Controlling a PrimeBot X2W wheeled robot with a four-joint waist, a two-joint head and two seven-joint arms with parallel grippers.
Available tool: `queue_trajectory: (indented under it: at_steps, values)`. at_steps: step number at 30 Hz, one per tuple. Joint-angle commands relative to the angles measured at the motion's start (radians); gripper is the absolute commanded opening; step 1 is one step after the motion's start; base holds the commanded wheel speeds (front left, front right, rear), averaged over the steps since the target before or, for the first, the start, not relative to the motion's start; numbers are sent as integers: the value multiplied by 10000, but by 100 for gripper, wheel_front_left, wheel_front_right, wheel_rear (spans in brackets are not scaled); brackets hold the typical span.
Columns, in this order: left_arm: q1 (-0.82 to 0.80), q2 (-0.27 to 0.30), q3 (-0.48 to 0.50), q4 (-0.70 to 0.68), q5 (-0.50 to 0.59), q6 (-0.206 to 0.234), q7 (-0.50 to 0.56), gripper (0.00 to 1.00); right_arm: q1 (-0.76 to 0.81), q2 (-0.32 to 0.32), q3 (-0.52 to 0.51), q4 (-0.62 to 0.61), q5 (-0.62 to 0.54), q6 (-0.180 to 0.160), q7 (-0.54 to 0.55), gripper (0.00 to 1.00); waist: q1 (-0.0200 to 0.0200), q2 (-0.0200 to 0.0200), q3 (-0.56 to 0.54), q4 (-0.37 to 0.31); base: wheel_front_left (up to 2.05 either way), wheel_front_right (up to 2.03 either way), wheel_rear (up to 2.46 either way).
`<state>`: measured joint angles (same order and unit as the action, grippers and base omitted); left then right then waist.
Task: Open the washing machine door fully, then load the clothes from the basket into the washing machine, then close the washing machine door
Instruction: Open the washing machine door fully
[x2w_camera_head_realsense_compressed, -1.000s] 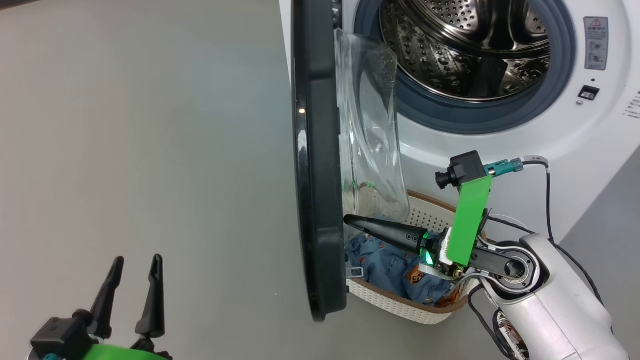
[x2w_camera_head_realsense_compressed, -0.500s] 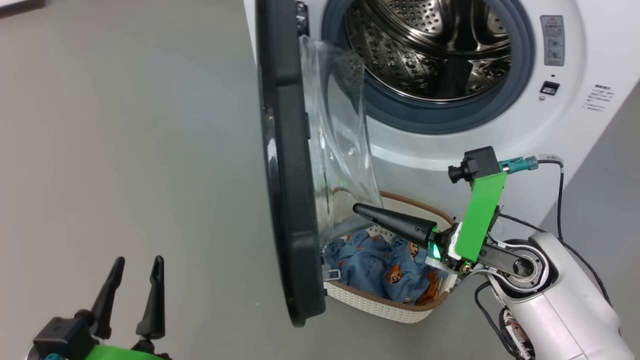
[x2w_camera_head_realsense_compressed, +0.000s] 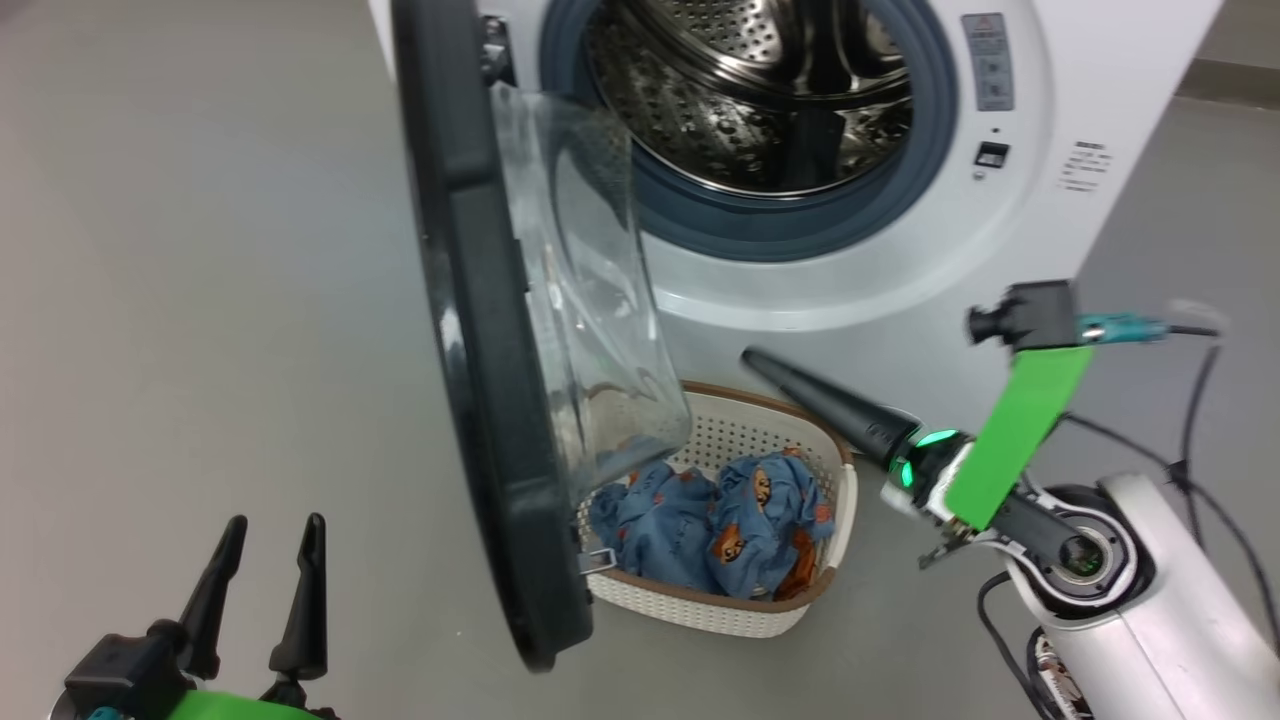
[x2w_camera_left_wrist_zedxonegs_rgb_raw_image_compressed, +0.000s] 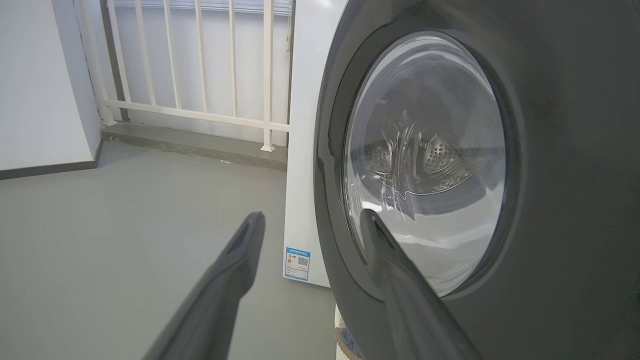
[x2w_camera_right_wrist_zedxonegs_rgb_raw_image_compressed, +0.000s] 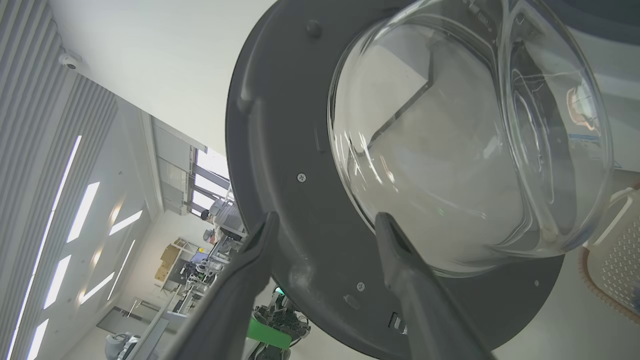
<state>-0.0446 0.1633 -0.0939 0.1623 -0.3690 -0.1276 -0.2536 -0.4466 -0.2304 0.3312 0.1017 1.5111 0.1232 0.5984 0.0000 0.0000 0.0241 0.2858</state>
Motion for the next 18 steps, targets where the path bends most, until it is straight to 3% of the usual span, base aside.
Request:
queue_trajectory:
  at_steps: [1,11,14,18]
  values:
    - [-258,296,333,-216,54,-31,-82,100,102,-52,-112,-655,-394,75,-652,100,0,0,-19,-348,0,0,0]
    - [-142,268,342,-330,118,-31,-82,100,875,-885,486,-1437,-1922,75,-3524,100,0,0,-74,-1171,0,0,0]
    - [-127,271,347,-340,127,-31,-82,100,916,-1005,601,-1442,-2116,75,-3787,100,0,0,-79,-1226,0,0,0]
    - [-50,309,385,-363,127,-31,-82,100,1174,-1442,1083,-1389,-2903,75,-5242,100,0,0,-106,-1501,0,0,0]
